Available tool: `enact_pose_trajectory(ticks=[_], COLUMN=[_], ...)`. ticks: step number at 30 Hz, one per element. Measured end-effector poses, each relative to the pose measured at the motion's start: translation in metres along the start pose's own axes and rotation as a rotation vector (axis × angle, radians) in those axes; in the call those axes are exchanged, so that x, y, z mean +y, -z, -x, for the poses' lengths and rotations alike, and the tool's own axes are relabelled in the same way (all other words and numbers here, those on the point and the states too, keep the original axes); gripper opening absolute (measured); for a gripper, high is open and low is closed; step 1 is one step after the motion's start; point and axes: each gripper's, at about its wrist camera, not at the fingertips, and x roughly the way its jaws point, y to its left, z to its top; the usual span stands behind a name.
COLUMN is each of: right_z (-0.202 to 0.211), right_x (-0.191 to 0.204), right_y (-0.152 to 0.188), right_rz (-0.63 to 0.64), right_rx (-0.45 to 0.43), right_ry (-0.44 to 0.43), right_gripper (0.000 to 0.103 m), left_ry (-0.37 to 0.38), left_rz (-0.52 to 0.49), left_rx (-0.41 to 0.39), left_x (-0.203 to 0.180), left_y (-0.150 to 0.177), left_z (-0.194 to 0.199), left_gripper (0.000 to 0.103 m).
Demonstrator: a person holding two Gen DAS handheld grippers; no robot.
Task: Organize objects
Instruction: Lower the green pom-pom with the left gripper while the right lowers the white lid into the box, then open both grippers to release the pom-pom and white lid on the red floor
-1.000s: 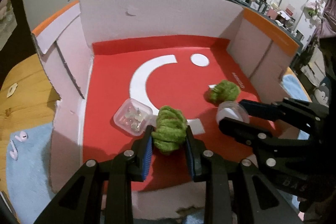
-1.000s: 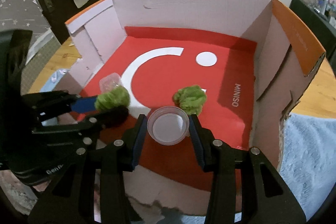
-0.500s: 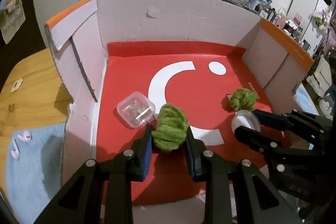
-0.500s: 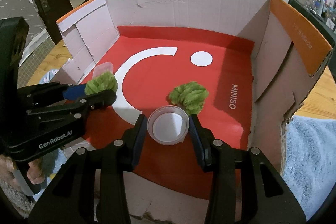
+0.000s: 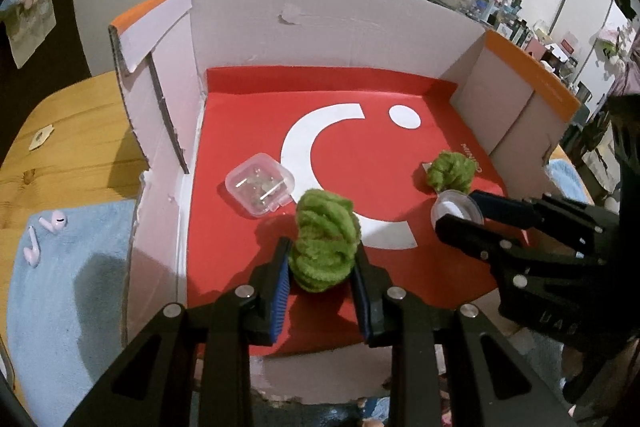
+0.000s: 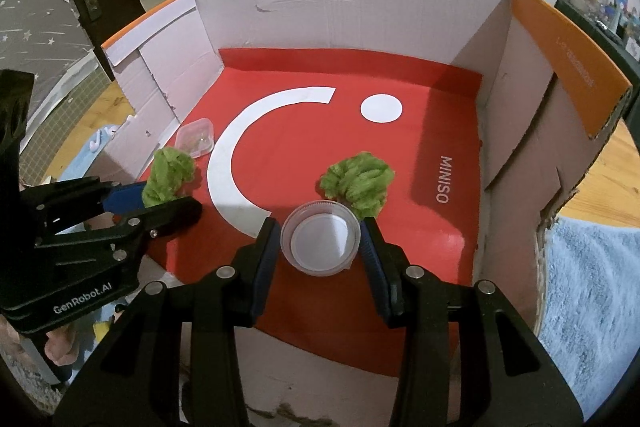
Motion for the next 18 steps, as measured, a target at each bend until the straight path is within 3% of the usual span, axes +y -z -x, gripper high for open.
enact_pose_trajectory(ticks=[18], right_z=[0.0029], right_x=[0.0029], right_y=[-0.0013], right_rz=[-0.001], right_rx=[-0.01], right_ry=[-0.025], right_gripper=[0.044], left_ry=[0.013], left_rz=[0.02], left_rx=[-0.007], left_x=[0.0019], left_y=[-0.0084], left_z=[-0.0043], left_gripper=[0.034])
